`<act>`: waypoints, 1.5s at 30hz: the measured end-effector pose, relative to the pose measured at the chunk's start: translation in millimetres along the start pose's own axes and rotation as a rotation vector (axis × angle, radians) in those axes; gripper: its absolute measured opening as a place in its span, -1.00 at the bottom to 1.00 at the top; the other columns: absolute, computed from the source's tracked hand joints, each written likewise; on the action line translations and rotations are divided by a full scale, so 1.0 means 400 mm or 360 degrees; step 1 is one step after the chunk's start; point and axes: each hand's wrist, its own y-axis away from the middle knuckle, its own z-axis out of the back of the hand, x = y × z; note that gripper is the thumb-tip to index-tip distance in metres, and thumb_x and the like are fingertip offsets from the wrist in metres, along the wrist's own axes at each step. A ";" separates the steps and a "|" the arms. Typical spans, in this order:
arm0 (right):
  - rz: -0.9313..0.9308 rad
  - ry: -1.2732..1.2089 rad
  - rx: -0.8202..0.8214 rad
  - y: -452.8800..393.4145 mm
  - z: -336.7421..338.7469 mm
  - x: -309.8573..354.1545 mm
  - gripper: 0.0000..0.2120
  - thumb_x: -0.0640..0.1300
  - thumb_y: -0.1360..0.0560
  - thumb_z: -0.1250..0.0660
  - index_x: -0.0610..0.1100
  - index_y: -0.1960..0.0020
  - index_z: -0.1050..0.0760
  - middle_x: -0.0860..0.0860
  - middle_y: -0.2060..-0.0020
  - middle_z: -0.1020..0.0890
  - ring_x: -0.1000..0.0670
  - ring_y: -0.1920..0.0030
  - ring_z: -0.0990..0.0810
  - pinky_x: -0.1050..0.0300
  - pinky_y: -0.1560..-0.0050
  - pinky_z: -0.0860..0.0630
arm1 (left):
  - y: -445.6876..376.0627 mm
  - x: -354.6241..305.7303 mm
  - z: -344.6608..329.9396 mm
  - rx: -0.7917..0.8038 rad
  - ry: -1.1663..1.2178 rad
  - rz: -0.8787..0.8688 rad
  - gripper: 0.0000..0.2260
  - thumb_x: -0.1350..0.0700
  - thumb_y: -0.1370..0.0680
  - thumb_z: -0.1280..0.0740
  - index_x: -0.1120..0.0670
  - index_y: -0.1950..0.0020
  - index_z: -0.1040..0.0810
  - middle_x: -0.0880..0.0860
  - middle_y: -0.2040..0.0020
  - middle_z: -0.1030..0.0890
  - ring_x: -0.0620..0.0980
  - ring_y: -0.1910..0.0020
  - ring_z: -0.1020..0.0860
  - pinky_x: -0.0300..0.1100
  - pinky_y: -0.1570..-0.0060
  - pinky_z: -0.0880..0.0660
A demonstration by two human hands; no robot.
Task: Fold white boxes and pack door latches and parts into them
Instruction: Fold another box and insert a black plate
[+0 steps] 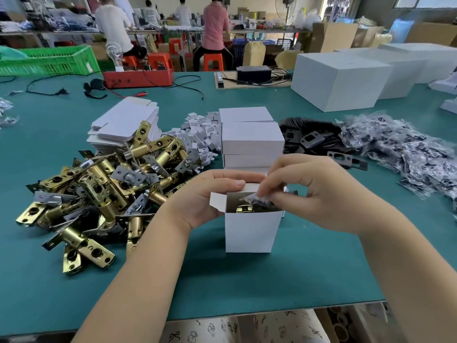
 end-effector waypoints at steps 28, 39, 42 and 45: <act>-0.0218 0.0456 -0.0109 0.067 -0.052 0.015 -0.25 0.41 -0.50 0.21 0.06 0.09 -0.67 0.01 -0.23 -0.46 0.03 -0.32 -0.21 0.00 -0.29 -0.22 | -0.010 0.006 0.030 0.0223 -0.0005 0.0003 -0.42 0.16 -0.26 -0.20 0.19 -0.28 -0.59 0.34 -0.33 -0.49 0.34 -0.29 -0.38 0.27 -0.34 -0.10; -0.0521 -0.0752 -0.0909 0.117 -0.155 -0.005 -0.74 0.02 -0.38 -0.37 0.17 -0.06 -0.49 0.22 0.06 -0.60 0.17 0.04 -0.58 0.38 0.04 -0.47 | 0.014 -0.002 0.048 0.0446 -0.0094 -0.0078 -0.31 0.29 -0.32 -0.33 0.31 -0.46 -0.30 0.32 -0.39 -0.38 0.35 -0.36 -0.34 0.36 -0.42 -0.07; -0.0631 -0.0945 -0.1030 0.128 -0.197 -0.008 -0.76 -0.01 -0.37 -0.39 0.13 -0.03 -0.50 0.16 0.12 -0.65 0.14 0.10 -0.62 0.32 0.09 -0.52 | 0.013 -0.007 0.042 0.0346 -0.0047 -0.0042 -0.28 0.06 -0.30 -0.57 0.20 -0.41 -0.43 0.24 -0.35 -0.47 0.24 -0.29 -0.43 0.19 -0.35 -0.31; -0.0582 -0.0867 -0.0988 0.124 -0.208 0.000 -0.75 0.10 -0.39 -0.34 0.17 -0.07 -0.54 0.11 0.04 -0.65 0.03 0.04 -0.62 0.24 0.02 -0.54 | 0.011 -0.009 0.029 0.0327 -0.0009 -0.0095 -0.37 0.08 -0.34 -0.57 0.09 -0.39 -0.50 0.15 -0.31 -0.53 0.13 -0.22 -0.53 -0.01 -0.20 -0.51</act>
